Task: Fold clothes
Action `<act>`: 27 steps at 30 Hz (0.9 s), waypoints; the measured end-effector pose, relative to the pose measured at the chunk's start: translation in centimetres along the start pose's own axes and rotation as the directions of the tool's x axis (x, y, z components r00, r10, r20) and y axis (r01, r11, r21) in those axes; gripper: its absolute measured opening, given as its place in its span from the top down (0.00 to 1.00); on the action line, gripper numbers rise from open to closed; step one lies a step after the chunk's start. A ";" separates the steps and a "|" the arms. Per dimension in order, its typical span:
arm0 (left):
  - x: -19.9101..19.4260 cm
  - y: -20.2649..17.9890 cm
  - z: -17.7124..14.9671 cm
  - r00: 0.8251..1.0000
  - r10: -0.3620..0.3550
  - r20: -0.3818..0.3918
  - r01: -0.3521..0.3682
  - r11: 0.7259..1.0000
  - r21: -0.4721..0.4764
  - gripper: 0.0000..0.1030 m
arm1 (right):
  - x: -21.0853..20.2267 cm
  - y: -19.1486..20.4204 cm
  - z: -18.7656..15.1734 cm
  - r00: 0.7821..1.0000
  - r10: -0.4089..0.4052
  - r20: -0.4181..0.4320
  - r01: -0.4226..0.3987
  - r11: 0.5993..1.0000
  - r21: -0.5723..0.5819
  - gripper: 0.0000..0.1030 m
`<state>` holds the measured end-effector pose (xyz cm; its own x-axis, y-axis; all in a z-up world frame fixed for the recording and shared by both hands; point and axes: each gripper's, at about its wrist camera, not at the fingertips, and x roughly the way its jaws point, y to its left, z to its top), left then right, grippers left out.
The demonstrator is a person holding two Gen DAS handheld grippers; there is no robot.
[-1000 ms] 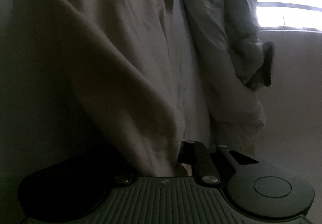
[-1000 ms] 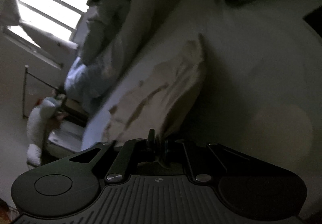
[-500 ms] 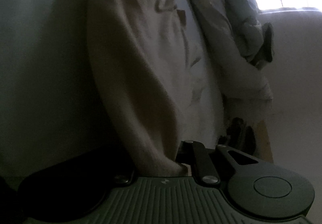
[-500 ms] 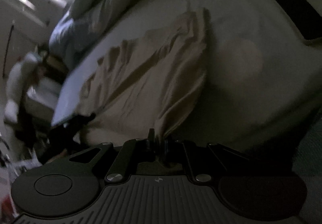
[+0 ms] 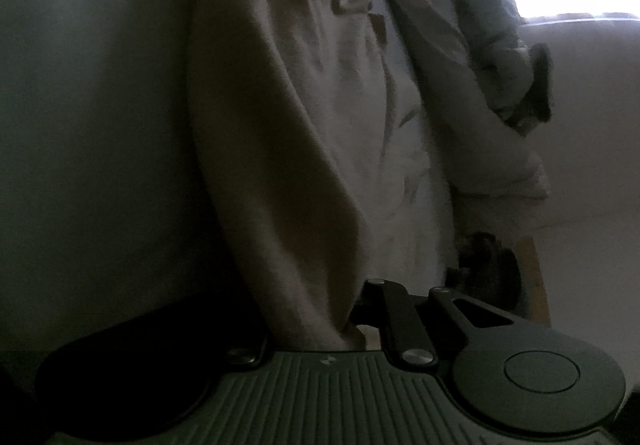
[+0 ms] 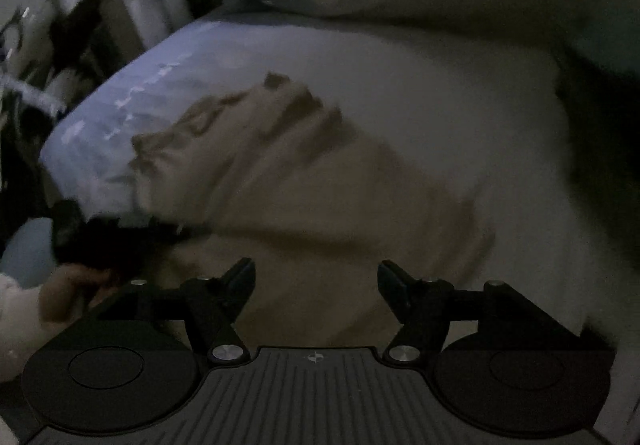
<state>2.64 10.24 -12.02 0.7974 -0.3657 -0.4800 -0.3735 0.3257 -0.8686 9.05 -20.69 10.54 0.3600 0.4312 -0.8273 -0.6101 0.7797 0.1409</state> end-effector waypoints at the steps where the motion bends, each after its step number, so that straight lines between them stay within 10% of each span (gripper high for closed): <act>1: -0.1 0.0 0.0 1.000 0.010 -0.003 -0.010 1.000 -0.005 0.86 | 1.5 -0.7 1.4 0.999 0.026 -0.024 -0.027 0.999 -0.024 0.31; 11: -0.5 0.4 0.5 0.999 -0.006 -0.040 0.009 0.997 0.076 0.86 | 18.4 -7.5 13.2 0.910 0.275 -0.312 -0.340 0.924 -0.178 0.30; 27: -1.3 0.4 0.6 0.997 -0.008 -0.080 0.015 0.996 0.093 0.86 | 27.4 -13.8 16.4 0.703 0.559 -0.440 -0.645 0.762 -0.060 0.22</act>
<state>1.74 11.43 -11.69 0.7599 -0.4368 -0.4813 -0.3157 0.3993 -0.8608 38.93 -12.19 -5.14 -0.3987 0.5395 -0.7416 -0.7396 0.2890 0.6079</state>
